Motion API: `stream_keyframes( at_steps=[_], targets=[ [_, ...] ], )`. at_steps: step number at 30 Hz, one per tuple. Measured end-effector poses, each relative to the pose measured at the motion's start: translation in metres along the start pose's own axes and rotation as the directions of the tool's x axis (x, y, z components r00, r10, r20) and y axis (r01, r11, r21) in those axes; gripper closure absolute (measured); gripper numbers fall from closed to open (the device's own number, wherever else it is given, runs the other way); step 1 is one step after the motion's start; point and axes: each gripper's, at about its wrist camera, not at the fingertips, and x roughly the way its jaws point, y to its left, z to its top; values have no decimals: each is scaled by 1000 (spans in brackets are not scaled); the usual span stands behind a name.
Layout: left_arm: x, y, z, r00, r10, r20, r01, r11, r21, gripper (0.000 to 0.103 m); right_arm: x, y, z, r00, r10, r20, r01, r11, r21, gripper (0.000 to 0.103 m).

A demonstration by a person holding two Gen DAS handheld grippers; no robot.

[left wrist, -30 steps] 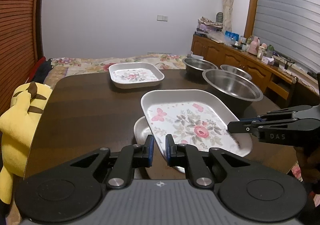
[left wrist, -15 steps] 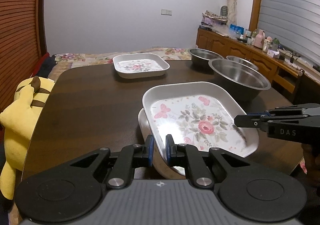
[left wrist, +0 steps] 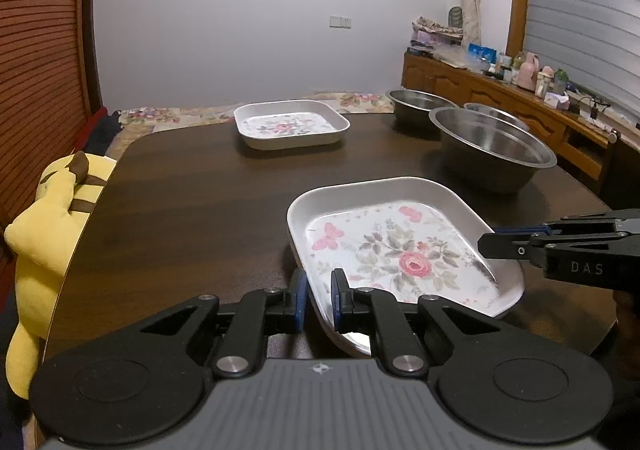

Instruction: Organize plates and bowls

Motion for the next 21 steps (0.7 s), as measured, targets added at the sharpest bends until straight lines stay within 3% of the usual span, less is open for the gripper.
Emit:
stream_keyframes(
  at_steps=[21],
  targets=[
    [-1, 6, -2, 1000, -15, 12, 15, 1000, -25, 90, -2, 0, 0, 1000, -3, 8, 3, 1000, 3, 89]
  ],
)
